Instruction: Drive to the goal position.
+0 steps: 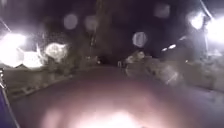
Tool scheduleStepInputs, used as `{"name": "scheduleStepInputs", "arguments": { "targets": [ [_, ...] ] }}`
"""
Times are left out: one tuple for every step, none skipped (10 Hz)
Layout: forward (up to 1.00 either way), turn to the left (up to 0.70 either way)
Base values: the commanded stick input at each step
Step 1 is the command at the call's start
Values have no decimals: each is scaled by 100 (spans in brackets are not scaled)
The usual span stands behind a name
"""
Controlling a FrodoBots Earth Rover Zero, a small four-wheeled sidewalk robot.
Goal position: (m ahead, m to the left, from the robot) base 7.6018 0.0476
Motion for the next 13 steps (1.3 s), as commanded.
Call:
{"name": "scheduleStepInputs", "arguments": {
  "targets": [
    [50, 0],
    [50, 1],
    [50, 2],
    [50, 0],
    [50, 0],
    [50, 0],
    [50, 0],
    [50, 0],
    [50, 0],
    [50, 0],
    [50, 0],
    [50, 0],
    [50, 0]
  ]
}}
